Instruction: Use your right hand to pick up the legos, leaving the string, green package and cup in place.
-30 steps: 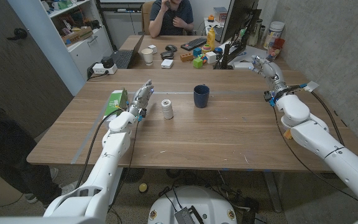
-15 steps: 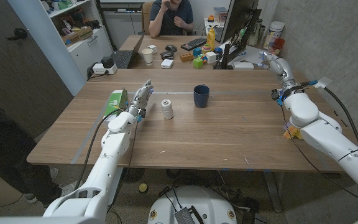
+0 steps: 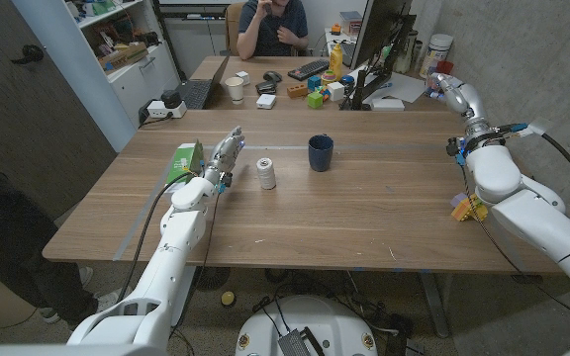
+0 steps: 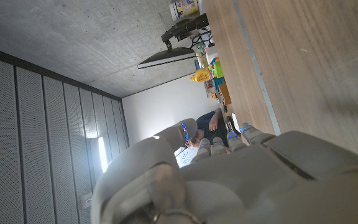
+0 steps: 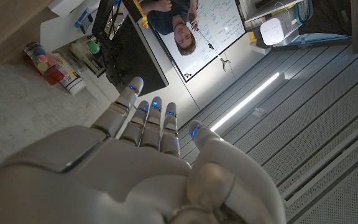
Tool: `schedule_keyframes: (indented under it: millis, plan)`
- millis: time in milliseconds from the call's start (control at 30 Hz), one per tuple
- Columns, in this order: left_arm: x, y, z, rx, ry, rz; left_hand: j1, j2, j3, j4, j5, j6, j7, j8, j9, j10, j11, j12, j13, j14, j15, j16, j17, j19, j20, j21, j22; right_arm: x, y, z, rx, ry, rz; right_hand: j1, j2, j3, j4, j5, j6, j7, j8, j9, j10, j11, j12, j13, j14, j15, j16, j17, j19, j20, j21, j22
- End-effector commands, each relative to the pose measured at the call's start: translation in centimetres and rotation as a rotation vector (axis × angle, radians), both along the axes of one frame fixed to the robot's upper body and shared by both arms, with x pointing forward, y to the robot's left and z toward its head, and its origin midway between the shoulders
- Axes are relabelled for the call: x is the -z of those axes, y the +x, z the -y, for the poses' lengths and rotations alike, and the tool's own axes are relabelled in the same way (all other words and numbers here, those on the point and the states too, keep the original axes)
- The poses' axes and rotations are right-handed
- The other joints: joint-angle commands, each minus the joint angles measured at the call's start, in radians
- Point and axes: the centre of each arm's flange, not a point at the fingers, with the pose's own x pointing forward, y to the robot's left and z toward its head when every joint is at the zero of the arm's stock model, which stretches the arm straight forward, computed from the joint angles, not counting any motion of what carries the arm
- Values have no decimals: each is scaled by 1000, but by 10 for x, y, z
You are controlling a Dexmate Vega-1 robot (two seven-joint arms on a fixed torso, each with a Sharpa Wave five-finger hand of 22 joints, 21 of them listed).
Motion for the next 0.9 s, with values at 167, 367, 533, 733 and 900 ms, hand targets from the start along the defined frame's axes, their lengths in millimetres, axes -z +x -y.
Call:
schedule_keyframes:
  millis: [167,367,533,733,900]
  plan:
    - [0,0,1,5,14,-4,14,3,-4,3,4,-4,-1,4,3,-81,5,6,4,-146,4,10,3,-10,3,8,5,-2,-22,19,214,-31,5,-11,-26,-16,5,5,7,6,-1,3,13,6,2,5,14,-28,2,0,3,-15,-3,4]
    - [-1,-2,0,-2,23,-8,15,3,-5,3,4,-4,-1,4,3,-80,5,6,4,-146,5,10,3,-10,4,9,5,2,-31,28,282,-33,-2,-12,-45,-24,-2,6,8,10,-2,3,16,4,1,5,17,-25,-2,-5,6,-11,-3,4]
    - [-2,-3,0,-1,26,-5,15,3,-5,3,4,-3,0,4,3,-82,3,6,4,-146,5,10,3,-10,4,8,5,3,-40,34,329,-40,-8,-15,-52,-29,-3,7,7,12,-3,3,16,9,0,5,18,-24,-4,-7,8,-11,-3,4]
    - [-1,-2,3,6,34,-10,16,3,-6,3,4,-3,1,4,3,-80,4,6,4,-145,5,10,3,-10,4,9,4,3,-55,44,403,-53,-19,-21,-67,-39,-6,7,9,16,-4,2,19,14,0,5,21,-19,-6,-9,12,-5,-2,4]
    - [1,0,6,12,37,-18,16,3,-6,4,5,-3,0,4,3,-81,-1,6,4,-146,5,10,3,-10,4,8,4,6,-62,51,445,-56,-34,-26,-84,-50,-9,7,10,21,-4,2,21,17,-1,5,22,-16,-8,-11,15,-1,-3,3]
